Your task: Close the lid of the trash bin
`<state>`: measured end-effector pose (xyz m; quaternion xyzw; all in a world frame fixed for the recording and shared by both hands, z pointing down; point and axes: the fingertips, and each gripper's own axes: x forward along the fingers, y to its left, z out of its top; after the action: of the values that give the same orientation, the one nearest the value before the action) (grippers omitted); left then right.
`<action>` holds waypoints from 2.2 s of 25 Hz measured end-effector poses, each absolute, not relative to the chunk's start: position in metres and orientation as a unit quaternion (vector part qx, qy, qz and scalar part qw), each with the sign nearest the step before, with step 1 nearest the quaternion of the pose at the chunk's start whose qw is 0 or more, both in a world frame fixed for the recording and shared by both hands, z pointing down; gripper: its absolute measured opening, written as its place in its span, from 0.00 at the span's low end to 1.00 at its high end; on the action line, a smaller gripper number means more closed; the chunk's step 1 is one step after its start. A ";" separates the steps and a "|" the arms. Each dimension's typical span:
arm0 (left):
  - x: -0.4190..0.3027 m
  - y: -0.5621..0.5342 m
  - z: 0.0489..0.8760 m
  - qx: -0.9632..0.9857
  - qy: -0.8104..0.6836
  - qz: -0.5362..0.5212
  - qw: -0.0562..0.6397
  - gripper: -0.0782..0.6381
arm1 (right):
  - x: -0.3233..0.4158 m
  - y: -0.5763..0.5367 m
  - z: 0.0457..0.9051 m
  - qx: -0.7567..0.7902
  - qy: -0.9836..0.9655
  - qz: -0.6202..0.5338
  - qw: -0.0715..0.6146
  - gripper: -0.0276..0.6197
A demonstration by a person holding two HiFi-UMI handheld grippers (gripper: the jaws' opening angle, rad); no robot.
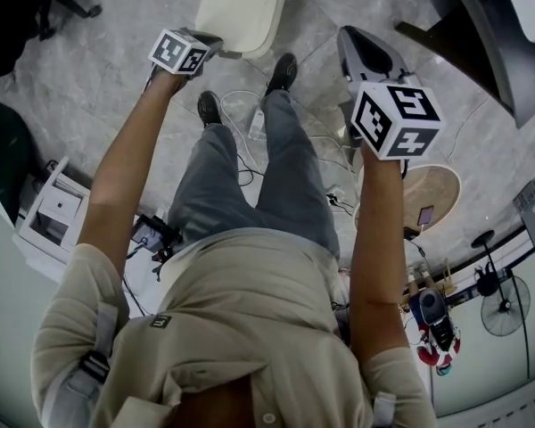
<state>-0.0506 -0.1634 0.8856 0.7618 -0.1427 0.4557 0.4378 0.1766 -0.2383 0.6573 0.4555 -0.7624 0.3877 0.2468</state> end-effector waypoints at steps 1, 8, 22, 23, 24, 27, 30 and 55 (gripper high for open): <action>-0.051 -0.161 0.891 0.759 -0.142 0.459 0.440 0.14 | 0.176 -0.238 0.659 0.455 -0.762 0.389 0.248 0.08; -0.053 -0.151 0.923 0.742 -0.128 0.483 0.447 0.13 | 0.177 -0.232 0.678 0.450 -0.759 0.394 0.257 0.08; -0.053 -0.141 0.965 0.719 -0.130 0.508 0.456 0.13 | 0.187 -0.213 0.701 0.454 -0.749 0.405 0.263 0.08; -0.051 -0.139 0.967 0.718 -0.128 0.509 0.457 0.13 | 0.189 -0.211 0.703 0.455 -0.747 0.406 0.264 0.08; -0.050 -0.137 0.968 0.717 -0.123 0.511 0.458 0.13 | 0.190 -0.210 0.704 0.456 -0.746 0.407 0.264 0.08; -0.048 -0.131 0.970 0.717 -0.116 0.514 0.457 0.13 | 0.190 -0.205 0.707 0.458 -0.744 0.410 0.264 0.08; -0.050 -0.131 0.971 0.718 -0.120 0.510 0.458 0.13 | 0.186 -0.203 0.709 0.456 -0.743 0.412 0.265 0.08; -0.067 -0.221 0.771 0.802 -0.173 0.432 0.375 0.13 | 0.128 -0.236 0.552 0.463 -0.788 0.322 0.249 0.08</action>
<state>-0.0672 -0.2210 0.7705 0.8019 -0.1726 0.4322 0.3747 0.1275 -0.2356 0.5521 0.4626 -0.7875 0.3224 0.2488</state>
